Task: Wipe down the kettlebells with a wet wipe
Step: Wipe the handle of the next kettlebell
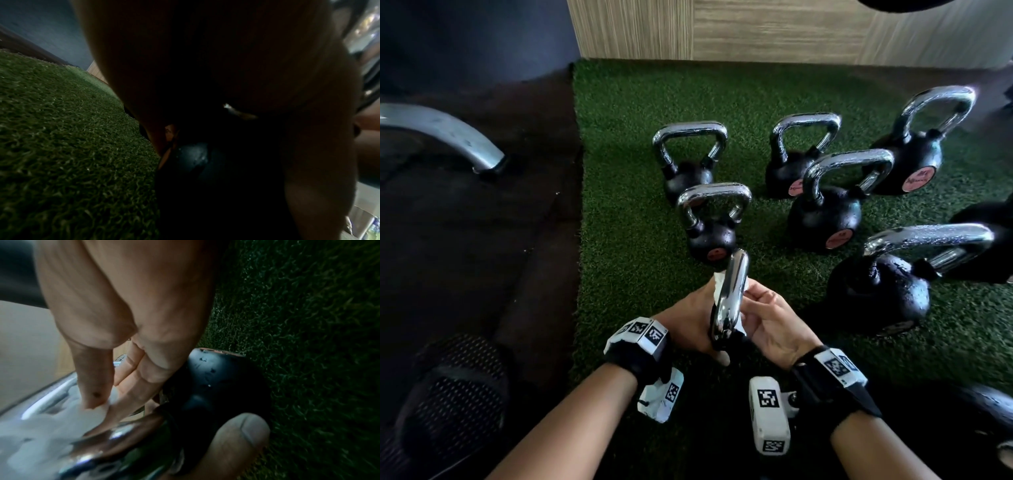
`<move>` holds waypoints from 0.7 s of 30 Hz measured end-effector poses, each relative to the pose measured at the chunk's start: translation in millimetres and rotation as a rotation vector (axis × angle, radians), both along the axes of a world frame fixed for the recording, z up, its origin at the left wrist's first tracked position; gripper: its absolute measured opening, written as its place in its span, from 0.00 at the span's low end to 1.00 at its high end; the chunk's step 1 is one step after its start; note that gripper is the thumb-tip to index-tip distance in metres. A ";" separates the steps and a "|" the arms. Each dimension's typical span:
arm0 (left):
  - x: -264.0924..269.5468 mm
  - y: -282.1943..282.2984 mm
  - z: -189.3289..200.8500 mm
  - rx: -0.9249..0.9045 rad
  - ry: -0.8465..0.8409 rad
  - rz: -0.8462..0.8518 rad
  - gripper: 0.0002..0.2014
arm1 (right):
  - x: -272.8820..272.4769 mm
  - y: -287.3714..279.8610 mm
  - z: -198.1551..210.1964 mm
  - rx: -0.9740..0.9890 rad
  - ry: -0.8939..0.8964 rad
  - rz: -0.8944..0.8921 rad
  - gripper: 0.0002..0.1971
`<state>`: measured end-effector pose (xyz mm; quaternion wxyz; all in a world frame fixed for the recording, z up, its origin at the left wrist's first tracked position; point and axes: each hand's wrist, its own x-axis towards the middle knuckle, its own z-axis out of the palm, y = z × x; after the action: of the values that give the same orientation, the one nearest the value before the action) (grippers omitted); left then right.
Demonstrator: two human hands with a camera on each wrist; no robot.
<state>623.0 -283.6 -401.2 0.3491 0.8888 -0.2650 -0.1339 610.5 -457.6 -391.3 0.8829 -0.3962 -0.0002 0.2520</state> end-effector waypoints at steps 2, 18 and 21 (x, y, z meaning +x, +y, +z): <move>-0.7 1.3 -4.7 -0.046 0.004 -0.002 0.65 | -0.8 1.5 -2.3 0.012 -0.003 -0.045 0.11; 6.1 1.2 -11.2 -0.192 -0.002 -0.055 0.76 | 18.6 6.2 3.8 -0.801 -0.418 -0.582 0.13; 4.7 3.6 -15.8 -0.170 0.004 -0.033 0.75 | 15.0 8.9 2.9 -0.976 -0.444 -0.617 0.11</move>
<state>627.8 -280.0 -417.0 0.4214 0.8514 -0.2891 -0.1183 625.6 -448.7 -388.4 0.6108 -0.7793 0.0461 -0.1322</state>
